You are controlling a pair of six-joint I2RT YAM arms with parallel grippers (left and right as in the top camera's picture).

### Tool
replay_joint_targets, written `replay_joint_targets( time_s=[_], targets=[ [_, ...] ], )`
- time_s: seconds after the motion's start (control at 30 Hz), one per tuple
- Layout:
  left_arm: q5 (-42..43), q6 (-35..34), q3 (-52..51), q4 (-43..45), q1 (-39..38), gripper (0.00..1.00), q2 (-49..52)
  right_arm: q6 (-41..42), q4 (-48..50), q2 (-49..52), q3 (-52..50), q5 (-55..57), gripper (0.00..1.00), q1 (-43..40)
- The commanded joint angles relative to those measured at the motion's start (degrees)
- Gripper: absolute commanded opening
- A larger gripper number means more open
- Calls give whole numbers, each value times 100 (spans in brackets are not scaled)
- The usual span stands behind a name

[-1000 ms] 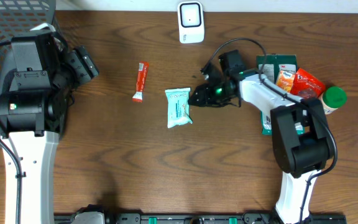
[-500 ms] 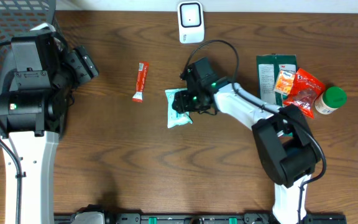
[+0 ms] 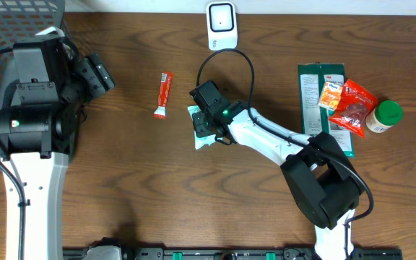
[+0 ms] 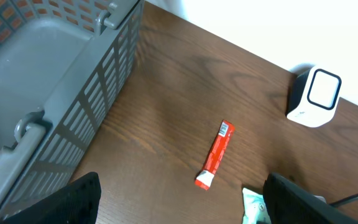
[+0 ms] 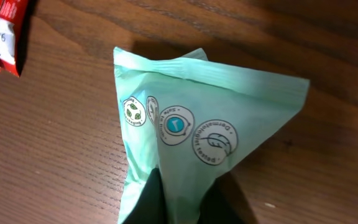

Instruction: Scan the item barcode

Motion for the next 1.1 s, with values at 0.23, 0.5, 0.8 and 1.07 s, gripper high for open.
replay_joint_targets(
  time_s=[0.23,0.5,0.8,1.07],
  targets=[
    [-31,28,61,-13,24,84,13,-601,-328,-1427,-13,-809,1,-625],
    [-31,28,61,-13,24,84,13,-599,-1552,-2114,986,-2411,1,-1360],
    [-31,28,59,-13,24,84,13,-662,-3650,-782,4546,-2234,1,-1447],
    [-31,28,61,-13,24,84,13,-398,-3285,887,6118,-2339,1,-1818]
  ],
)
